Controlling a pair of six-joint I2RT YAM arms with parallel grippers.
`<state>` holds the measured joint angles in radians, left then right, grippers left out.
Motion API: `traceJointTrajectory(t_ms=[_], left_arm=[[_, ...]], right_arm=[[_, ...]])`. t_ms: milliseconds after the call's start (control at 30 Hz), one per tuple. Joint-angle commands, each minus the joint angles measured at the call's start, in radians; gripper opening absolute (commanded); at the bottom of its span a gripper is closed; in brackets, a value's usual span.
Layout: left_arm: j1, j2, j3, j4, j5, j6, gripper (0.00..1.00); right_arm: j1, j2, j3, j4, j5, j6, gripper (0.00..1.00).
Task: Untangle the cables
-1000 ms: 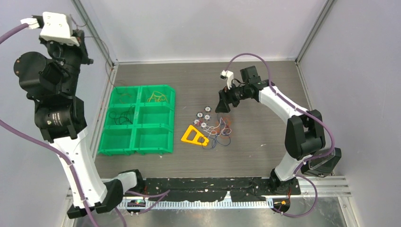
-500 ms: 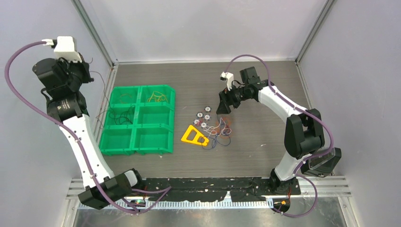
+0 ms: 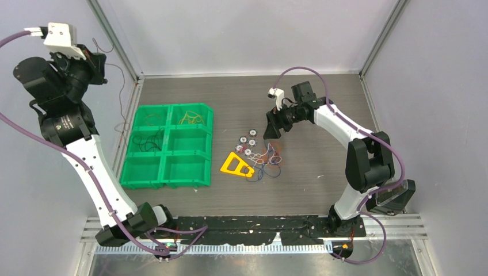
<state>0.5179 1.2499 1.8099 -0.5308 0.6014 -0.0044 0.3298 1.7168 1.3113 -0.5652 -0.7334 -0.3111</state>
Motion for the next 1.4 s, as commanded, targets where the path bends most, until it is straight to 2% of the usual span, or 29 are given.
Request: traceJointTrajectory(t_ms=[0,267,567,833,1000,1367], left_arm=[[0.005,0.005,0.104,-0.015,0.024,-0.041,0.0],[0.004,0.002,0.101,-0.029,0.012,-0.023,0.0],[0.005,-0.031,-0.023,-0.01,-0.026,0.043,0.0],[0.009,-0.019,0.065,0.013,-0.152,0.094,0.0],[0.02,-0.007,0.144,0.014,-0.132,0.105,0.0],[0.022,-0.048,0.116,0.043,-0.232,0.176,0.0]], right_arm=[[0.0,0.0,0.032,0.0,-0.001,0.004,0.82],[0.0,-0.004,0.014,-0.001,0.0,0.009,0.81],[0.0,-0.01,0.003,0.0,0.004,0.004,0.82],[0.0,-0.007,0.004,-0.005,0.002,-0.002,0.81],[0.0,-0.006,0.01,-0.011,0.003,-0.006,0.81],[0.0,-0.012,0.001,-0.012,-0.003,0.0,0.81]])
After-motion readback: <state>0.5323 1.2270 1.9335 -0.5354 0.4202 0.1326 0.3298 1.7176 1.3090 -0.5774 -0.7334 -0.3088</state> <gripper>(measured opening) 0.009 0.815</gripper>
